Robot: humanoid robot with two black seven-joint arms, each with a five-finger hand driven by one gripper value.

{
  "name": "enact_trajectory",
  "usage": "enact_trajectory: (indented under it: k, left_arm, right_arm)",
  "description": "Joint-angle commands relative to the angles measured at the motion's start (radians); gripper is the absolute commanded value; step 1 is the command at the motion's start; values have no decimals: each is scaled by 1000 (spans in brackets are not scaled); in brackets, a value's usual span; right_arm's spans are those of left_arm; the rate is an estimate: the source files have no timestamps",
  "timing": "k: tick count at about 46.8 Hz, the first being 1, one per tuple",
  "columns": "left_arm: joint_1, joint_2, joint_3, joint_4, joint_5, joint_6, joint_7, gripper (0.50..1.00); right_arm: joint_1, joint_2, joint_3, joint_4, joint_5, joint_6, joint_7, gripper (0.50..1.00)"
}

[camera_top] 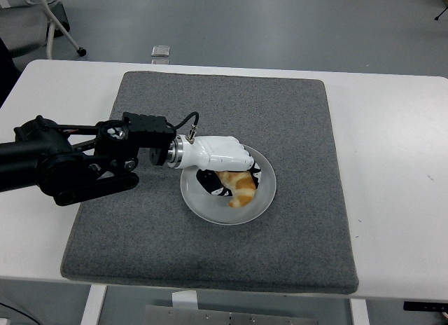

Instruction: Place the bread on the plate

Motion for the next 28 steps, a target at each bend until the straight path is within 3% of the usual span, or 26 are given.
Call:
enact_trajectory:
  k: [1,5,6,9,11,13,28]
  left_arm:
    - [0,2,0,0,-3,0,0,500]
    - [2,2,0,0,-6,3,0,503]
    - [2,2,0,0,-7,3,0,544]
    - [0,3,0,0,-17,3,0,818]
    - [0,3,0,-1,-18,3,0,880]
    - [0,3,0,-1,-20,1,0,994]
    - [-14,17,-15,-27,-119,1,-8,1000]
  right_arm:
    - [0,0,0,0,0,0,0,930]
    - [0,0,0,0,0,0,0,930]
    - [0,0,0,-1,0,0,0,930]
    - [0,0,0,0,0,0,0,930]
    - [0,0,0,0,0,0,0,932]
    - [0,0,0,0,0,0,0,930]
    - [0,0,0,0,0,0,0,930]
